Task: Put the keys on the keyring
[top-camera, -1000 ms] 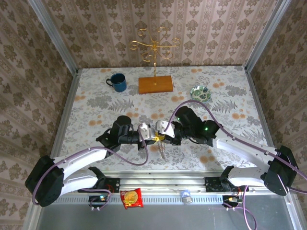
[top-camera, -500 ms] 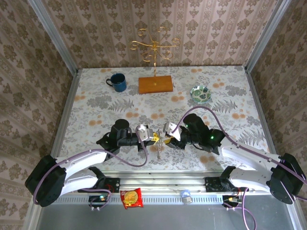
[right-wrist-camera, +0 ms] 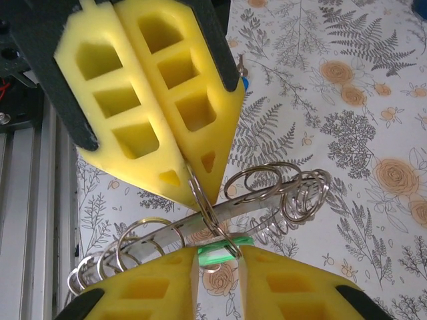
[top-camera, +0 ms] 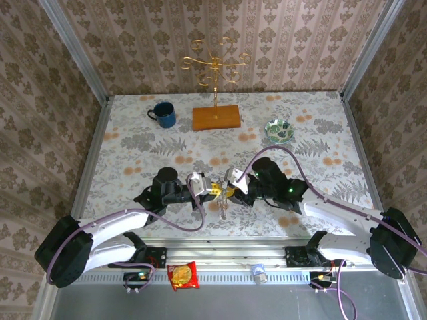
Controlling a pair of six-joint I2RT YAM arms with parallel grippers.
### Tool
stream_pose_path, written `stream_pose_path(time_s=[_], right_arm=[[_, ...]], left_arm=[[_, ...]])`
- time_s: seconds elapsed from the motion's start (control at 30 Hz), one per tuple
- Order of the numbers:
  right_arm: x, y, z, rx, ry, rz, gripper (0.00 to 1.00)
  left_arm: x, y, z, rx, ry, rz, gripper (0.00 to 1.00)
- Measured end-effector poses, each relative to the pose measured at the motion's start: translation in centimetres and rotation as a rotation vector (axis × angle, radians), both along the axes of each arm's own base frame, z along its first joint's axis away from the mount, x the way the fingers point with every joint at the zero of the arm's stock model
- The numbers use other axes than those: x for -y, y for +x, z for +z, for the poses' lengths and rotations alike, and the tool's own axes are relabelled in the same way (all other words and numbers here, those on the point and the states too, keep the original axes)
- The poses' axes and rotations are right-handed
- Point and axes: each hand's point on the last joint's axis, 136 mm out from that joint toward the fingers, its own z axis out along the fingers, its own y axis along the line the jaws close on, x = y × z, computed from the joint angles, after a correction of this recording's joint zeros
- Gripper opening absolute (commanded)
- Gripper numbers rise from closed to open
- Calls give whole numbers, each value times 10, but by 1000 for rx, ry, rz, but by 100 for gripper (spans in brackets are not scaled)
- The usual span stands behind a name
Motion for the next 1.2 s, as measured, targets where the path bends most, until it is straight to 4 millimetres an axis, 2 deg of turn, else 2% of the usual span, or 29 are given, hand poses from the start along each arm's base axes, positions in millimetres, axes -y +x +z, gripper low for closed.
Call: stream_pose_path(time_s=[0.17,0.37,0.5,0.57,0.77,1.07,1.2], right_arm=[[-1,1,-8,-19,-14,1,13],[-3,-2,-14,-37,-23,12,12],[0,-3,-8,-14,-9,9,23],[4,-5,-4,6,-1,1,25],[10,-7,11,49,28,-10,26],[2,-8,23,66,73,21,25],[0,-5,23,73,76,23,26]], left_arm=[[0,0,2,5,-16,5,0],[1,1,0,-2,-17,7,0],[0,1,-1,1,-20,7,0],[0,1,-1,1,-19,8,0],[0,1,0,4,-21,7,0],[0,0,0,14,-34,2,0],[0,-1,1,20,-36,-2,0]])
